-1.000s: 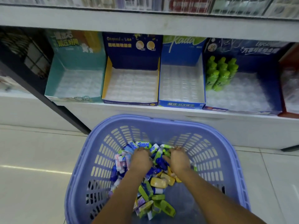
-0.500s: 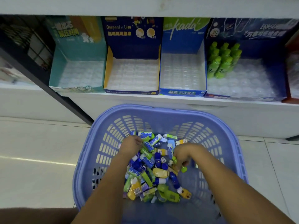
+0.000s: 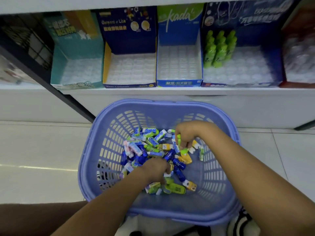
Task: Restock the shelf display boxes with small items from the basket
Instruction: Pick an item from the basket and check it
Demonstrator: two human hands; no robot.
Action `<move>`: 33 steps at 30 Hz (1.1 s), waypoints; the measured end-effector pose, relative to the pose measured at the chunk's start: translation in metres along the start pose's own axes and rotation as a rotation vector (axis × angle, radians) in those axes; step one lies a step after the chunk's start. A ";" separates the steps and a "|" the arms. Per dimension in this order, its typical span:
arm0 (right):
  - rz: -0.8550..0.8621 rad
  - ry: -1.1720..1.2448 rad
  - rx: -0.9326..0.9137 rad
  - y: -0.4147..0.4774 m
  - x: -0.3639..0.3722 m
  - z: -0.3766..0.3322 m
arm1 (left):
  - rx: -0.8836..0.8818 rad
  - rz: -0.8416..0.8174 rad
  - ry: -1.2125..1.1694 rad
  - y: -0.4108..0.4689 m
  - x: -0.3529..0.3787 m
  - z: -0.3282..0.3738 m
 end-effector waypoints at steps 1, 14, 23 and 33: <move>0.006 0.006 -0.001 -0.004 0.000 0.001 | 0.032 -0.014 0.078 0.001 0.007 0.008; 0.183 0.424 -0.219 -0.066 -0.035 0.020 | 0.034 -0.066 0.322 0.011 0.013 0.021; 0.476 0.948 -0.562 -0.148 -0.111 0.046 | -0.003 0.291 -0.829 0.004 -0.132 0.034; 0.587 0.895 -0.726 -0.188 -0.138 0.043 | 0.325 0.432 -1.132 -0.034 -0.235 0.100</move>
Point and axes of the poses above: each hand's wrist, its own y-axis towards the middle knuckle, its own x-axis out of the palm, z = x × y, the point moved 9 cm from there along y, towards the middle knuckle, and after that the axes turned 2 degrees about -x, right-handed, at the moved point
